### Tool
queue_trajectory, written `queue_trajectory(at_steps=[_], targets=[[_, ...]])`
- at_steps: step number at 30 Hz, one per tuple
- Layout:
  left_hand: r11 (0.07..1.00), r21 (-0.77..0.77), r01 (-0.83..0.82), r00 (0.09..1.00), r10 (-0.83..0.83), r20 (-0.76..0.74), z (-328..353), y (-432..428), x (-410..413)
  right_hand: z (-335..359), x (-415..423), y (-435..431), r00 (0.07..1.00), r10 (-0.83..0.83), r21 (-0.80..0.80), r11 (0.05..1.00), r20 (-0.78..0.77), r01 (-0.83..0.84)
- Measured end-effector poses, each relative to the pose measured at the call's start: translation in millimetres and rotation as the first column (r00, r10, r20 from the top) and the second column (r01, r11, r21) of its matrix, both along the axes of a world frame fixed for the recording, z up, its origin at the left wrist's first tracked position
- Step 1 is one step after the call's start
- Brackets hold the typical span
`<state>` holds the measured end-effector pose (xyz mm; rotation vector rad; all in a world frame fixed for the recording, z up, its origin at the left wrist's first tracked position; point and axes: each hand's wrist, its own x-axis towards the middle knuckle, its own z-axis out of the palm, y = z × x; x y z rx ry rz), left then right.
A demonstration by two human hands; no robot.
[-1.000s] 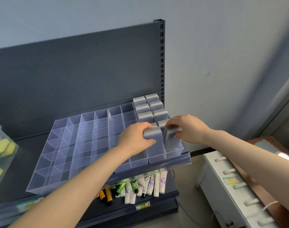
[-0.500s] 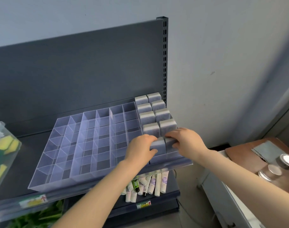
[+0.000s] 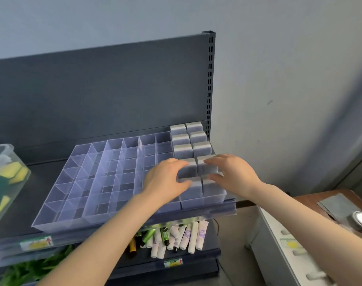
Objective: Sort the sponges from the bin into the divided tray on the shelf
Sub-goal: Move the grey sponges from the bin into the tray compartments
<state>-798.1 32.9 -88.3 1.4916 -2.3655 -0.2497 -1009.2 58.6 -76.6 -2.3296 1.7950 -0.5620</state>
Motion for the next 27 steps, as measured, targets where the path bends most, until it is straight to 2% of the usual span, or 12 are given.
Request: queue_trajectory(at_steps=[4,13,20,27], targets=[[0.998,-0.059,-0.039,0.996,0.044,0.077,30.8,-14.6,19.8,28.2,9.7,-15.6,1.0,0.024,0.004,1.0,-0.018,-0.024],[0.966,-0.02,-0.259,0.949,0.258,0.18,51.0,-18.2,112.1,51.3,92.2,-45.1,0.99,0.116,0.043,0.993,-0.082,-0.113],[0.91,-0.02,-0.414,0.893,0.411,0.186,55.7,-16.1,226.0,54.6,191.4,-60.7,0.983,0.124,0.075,0.99,-0.132,-0.115],[0.864,-0.036,-0.503,0.841,0.498,0.213,61.1,-12.2,352.1,56.3,303.1,-68.4,0.976,0.131,0.078,0.99,-0.174,-0.119]])
